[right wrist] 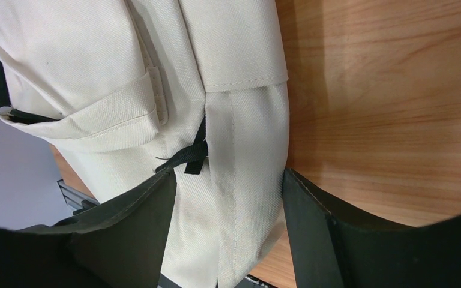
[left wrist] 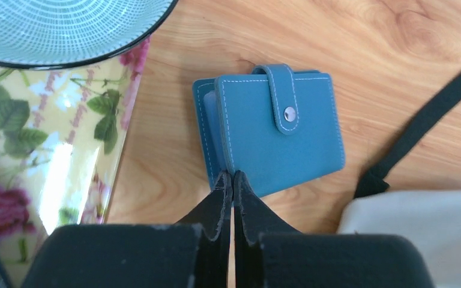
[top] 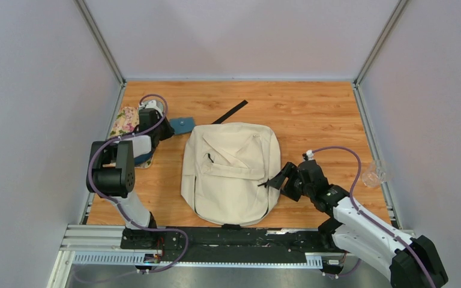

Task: Pack the student bag
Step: Pick up the personal item from the center of the board.

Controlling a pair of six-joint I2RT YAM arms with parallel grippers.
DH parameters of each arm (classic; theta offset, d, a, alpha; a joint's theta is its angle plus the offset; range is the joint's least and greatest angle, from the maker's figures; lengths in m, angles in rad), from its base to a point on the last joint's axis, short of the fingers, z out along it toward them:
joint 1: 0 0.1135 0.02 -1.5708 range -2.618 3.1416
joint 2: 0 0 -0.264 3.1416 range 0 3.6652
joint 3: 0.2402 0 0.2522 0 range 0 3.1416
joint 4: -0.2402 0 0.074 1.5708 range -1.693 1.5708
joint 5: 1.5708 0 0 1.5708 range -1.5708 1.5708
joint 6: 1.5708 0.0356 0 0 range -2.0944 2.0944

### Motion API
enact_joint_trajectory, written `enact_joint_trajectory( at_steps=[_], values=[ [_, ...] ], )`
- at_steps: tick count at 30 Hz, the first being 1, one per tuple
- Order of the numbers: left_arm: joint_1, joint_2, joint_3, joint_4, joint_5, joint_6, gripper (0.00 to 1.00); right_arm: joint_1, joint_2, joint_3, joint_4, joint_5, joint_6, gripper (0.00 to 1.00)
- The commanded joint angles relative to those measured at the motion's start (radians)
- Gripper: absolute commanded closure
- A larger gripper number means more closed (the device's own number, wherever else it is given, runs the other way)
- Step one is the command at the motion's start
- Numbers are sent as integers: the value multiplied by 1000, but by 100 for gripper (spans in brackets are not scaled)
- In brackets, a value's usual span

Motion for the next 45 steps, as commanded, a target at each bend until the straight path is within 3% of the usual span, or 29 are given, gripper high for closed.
enact_joint_trajectory(
  at_steps=[1,15,22,29,35,39,45],
  values=[
    [3,-144,-22,-29,30,16,100,-3,-46,45,4,-11,-12,33],
    [3,-592,-82,-227,3,16,100,-4,-225,13,-34,-46,46,33],
    [3,-824,-177,-241,136,-162,100,3,-287,2,50,-90,114,33],
    [-12,-910,-257,-131,316,-411,100,80,-259,22,159,-66,161,32],
    [-110,-981,-308,-86,288,-504,100,190,-245,65,129,63,180,32],
    [-152,-1028,-352,-69,276,-547,100,275,-304,82,-57,306,218,32],
    [-186,-1060,-368,-89,313,-558,100,275,-295,62,-135,307,243,32]
  ],
)
